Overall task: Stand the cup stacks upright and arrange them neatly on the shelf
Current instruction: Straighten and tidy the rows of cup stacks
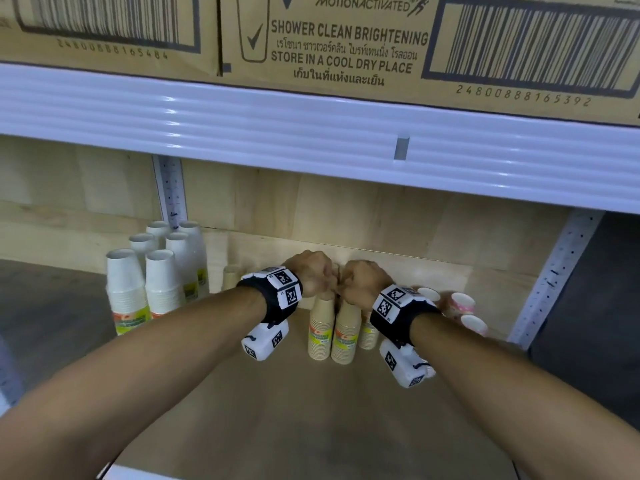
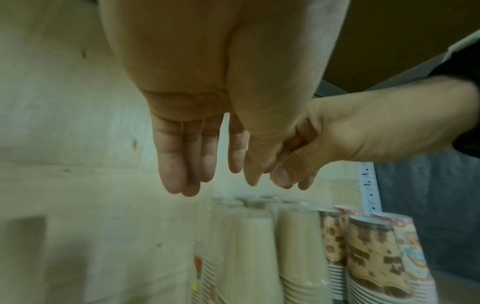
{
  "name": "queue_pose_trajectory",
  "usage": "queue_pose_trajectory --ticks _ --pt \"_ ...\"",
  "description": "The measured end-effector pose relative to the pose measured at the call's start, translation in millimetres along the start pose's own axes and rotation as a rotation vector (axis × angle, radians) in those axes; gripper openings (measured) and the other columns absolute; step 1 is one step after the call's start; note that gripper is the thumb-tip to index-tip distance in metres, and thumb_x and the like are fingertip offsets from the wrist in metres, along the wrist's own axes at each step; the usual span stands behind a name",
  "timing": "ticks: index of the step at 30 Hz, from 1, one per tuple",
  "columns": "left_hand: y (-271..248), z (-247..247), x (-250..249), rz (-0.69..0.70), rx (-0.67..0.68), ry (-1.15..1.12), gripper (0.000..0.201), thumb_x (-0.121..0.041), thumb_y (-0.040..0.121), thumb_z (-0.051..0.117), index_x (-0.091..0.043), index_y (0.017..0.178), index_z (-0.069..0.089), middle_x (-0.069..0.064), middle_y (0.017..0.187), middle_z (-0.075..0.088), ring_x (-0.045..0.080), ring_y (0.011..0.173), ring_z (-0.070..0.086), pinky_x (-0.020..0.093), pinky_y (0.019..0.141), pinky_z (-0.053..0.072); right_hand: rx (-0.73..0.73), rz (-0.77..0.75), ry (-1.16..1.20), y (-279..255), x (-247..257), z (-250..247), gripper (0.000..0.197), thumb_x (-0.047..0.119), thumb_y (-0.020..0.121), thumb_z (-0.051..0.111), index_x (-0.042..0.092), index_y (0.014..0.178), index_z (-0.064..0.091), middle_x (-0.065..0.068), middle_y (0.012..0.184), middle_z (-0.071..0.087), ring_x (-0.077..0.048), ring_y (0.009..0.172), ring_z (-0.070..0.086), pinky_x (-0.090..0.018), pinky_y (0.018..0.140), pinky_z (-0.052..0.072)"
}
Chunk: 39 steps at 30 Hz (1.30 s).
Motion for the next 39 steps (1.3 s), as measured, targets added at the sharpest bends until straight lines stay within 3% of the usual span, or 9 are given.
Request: queue_pose_trajectory --ticks 11,18,24,27,30,33,34,36,39 --pt "2.1 -60.5 69.8 -0.144 -0.102 0.059 0.031 -0.026 0.092 0.063 -0.02 0.122 0.057 0.005 0.133 0.048 0.024 0.116 0.052 0.03 0.093 0.045 -0.04 -0.096 0.082 38.5 63.8 3.3 0.048 0.031 0.088 0.065 0.012 0.13 0.053 -0.009 0.128 0.058 -0.026 0.111 0.059 -0.032 0.089 0.049" --pt "2.8 -56.5 113.0 -0.26 -0.038 0.142 0.034 -0.017 0.092 0.056 -0.014 0.126 0.053 0.007 0.131 0.052 0.025 0.114 0.054 0.032 0.089 0.046 0.013 -0.168 0.123 59.1 102.8 31.2 0.055 0.031 0.089 0.064 0.012 0.138 0.045 -0.011 0.137 0.051 -0.029 0.123 0.052 -0.037 0.1 0.046" --pt "9.0 -35.4 126.5 -0.346 -0.009 0.219 0.045 -0.014 0.095 0.056 -0.006 0.138 0.046 0.012 0.139 0.049 0.029 0.126 0.051 0.035 0.101 0.045 0.089 -0.202 0.11 80.8 126.8 57.9 0.068 0.031 0.089 0.065 0.014 0.147 0.033 -0.013 0.14 0.043 -0.031 0.126 0.048 -0.038 0.101 0.045" --pt "10.6 -24.9 129.9 -0.355 0.039 0.267 0.035 -0.015 0.095 0.054 -0.005 0.128 0.051 0.013 0.131 0.055 0.029 0.12 0.056 0.035 0.094 0.048 0.115 -0.19 0.076 89.8 133.9 71.6 0.055 0.022 0.088 0.063 0.013 0.138 0.043 -0.014 0.136 0.047 -0.032 0.123 0.051 -0.036 0.098 0.047" --pt "21.7 -13.5 141.9 -0.385 0.113 0.285 0.033 -0.018 0.093 0.055 -0.01 0.125 0.055 0.011 0.123 0.06 0.028 0.113 0.06 0.037 0.087 0.049 0.176 -0.208 0.07 97.4 142.4 82.9 0.028 0.021 0.084 0.064 0.015 0.11 0.054 -0.013 0.123 0.058 -0.03 0.107 0.06 -0.03 0.08 0.047" --pt "28.6 -7.9 147.1 -0.426 0.198 0.276 0.041 -0.017 0.067 0.071 -0.037 0.099 0.054 0.017 0.103 0.063 0.032 0.102 0.064 0.045 0.065 0.046 0.214 -0.215 0.06 103.9 140.3 98.5 0.032 0.024 0.088 0.059 0.014 0.119 0.059 -0.006 0.119 0.063 -0.025 0.102 0.062 -0.029 0.078 0.046" --pt "22.9 -10.3 140.4 -0.424 0.229 0.274 0.031 -0.015 0.074 0.07 -0.031 0.097 0.055 0.018 0.1 0.063 0.033 0.101 0.064 0.046 0.065 0.048 0.205 -0.219 0.063 104.8 138.6 103.2 0.031 0.027 0.087 0.057 0.019 0.116 0.06 -0.004 0.117 0.064 -0.024 0.097 0.063 -0.03 0.076 0.047" --pt "15.0 -7.9 134.2 -0.358 0.213 0.259 0.021 -0.015 0.094 0.056 -0.007 0.113 0.062 0.017 0.113 0.064 0.031 0.107 0.063 0.042 0.084 0.053 0.218 -0.215 0.055 103.7 136.6 109.0 0.024 0.032 0.084 0.057 0.025 0.106 0.061 -0.003 0.111 0.067 -0.023 0.089 0.063 -0.031 0.073 0.049" --pt "9.8 -2.7 136.0 -0.348 0.151 0.245 0.029 -0.022 0.096 0.053 -0.003 0.118 0.06 0.014 0.124 0.06 0.032 0.114 0.059 0.037 0.093 0.05 0.228 -0.183 0.052 102.2 136.3 110.3 0.019 0.028 0.084 0.061 0.02 0.101 0.06 -0.003 0.104 0.065 -0.022 0.083 0.06 -0.031 0.071 0.047"
Point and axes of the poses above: each hand's wrist, its own y-axis towards the middle knuckle, its own z-axis out of the palm, x = y × z, the point moved 2 cm from there along y, towards the middle knuckle
